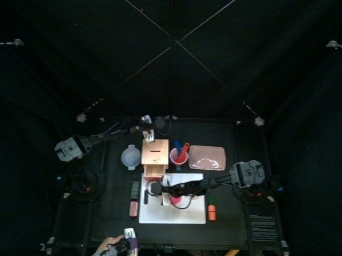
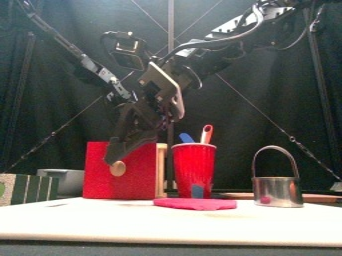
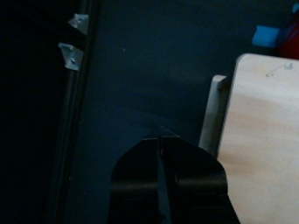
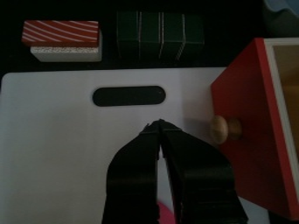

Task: Get the cutter from the drawer then cut the dough then place the extra dough in the bowl
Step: Shut the drawer

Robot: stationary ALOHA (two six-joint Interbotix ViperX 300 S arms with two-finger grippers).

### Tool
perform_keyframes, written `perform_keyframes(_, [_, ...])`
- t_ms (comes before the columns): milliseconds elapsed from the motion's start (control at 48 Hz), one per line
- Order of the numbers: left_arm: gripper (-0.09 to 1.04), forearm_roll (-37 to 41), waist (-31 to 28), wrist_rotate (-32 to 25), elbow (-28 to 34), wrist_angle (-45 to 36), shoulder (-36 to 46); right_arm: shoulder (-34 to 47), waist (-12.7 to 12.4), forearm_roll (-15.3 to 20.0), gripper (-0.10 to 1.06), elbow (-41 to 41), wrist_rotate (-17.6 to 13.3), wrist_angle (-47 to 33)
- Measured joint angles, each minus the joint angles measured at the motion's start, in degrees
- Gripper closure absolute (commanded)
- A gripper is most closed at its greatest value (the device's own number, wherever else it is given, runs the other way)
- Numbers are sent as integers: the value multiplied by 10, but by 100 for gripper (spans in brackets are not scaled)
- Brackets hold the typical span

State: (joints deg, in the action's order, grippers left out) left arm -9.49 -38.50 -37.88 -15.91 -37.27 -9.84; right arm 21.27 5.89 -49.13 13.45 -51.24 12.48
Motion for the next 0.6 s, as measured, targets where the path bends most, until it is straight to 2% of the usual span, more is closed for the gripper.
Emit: perform_keyframes(604, [61, 3, 1, -5, 11, -17, -22, 25, -4, -3, 67, -18, 1, 50])
